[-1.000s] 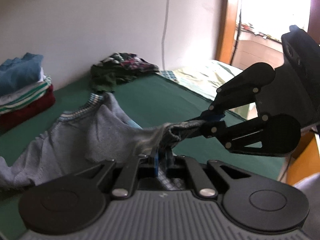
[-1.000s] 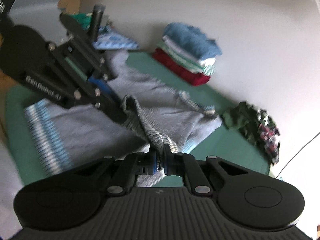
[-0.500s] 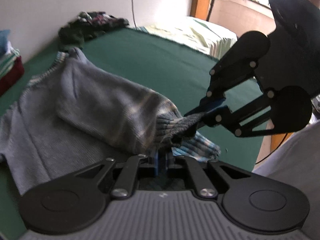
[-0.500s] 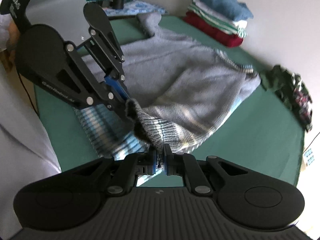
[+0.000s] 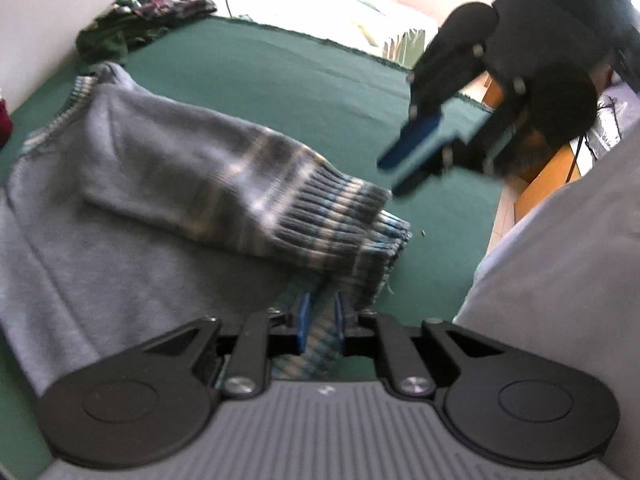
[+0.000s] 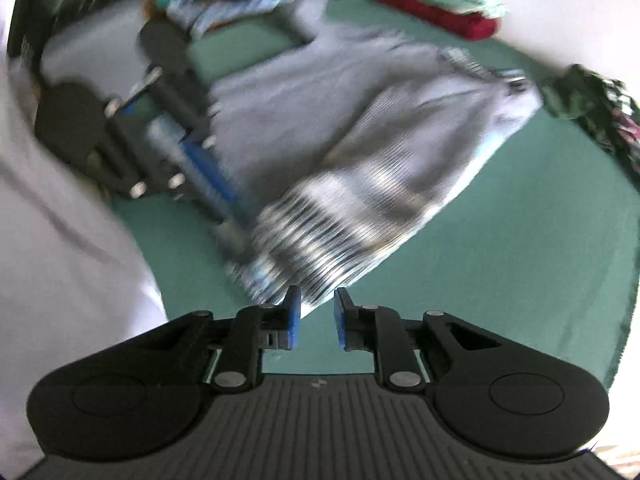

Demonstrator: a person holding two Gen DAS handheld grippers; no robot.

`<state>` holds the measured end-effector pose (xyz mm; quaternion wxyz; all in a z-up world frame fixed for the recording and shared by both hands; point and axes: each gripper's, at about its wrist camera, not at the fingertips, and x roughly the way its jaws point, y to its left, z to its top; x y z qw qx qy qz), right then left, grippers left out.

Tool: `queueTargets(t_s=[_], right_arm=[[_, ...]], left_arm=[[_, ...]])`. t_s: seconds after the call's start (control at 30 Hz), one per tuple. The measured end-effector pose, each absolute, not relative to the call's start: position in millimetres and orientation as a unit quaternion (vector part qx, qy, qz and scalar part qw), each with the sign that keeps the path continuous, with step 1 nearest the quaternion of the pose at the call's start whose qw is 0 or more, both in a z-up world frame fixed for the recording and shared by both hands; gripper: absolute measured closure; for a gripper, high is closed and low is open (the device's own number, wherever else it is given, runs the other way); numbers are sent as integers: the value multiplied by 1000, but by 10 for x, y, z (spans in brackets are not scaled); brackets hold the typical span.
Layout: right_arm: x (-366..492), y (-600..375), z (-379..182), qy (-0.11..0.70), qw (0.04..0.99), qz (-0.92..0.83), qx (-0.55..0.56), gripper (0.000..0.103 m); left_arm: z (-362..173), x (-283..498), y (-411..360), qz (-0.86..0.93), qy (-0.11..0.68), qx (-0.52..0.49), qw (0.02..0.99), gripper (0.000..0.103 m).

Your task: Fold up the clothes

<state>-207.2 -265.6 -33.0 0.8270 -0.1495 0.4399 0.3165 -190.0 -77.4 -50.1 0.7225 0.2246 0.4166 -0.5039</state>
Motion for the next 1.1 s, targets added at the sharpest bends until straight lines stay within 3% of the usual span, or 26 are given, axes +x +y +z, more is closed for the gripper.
queueTargets(t_s=[0.13, 0.23, 0.4, 0.57, 0.7, 0.93, 1.1], right_arm=[[-1763, -2802, -152, 382, 878, 286, -46, 85], [-1520, -2677, -359, 376, 890, 257, -30, 85], [-1370, -2629, -763, 433, 864, 255, -15, 85], [-1325, -2782, -587, 450, 850, 272, -8, 83], [-785, -2952, -380, 381, 895, 231, 35, 71], [375, -2924, -486, 324, 920, 199, 95, 71], [810, -2905, -758, 362, 904, 190, 123, 72]], left_arm=[[-340, -1673, -896, -494, 385, 187, 757, 95], [-489, -1554, -1175, -493, 384, 183, 759, 95], [-781, -1606, -1369, -504, 402, 207, 736, 97], [-706, -1643, -1342, -525, 406, 210, 718, 95], [-711, -1576, -1422, -525, 402, 215, 719, 91], [-791, -1430, -1586, -516, 401, 212, 727, 88], [-785, -1424, -1583, -511, 410, 193, 730, 84]])
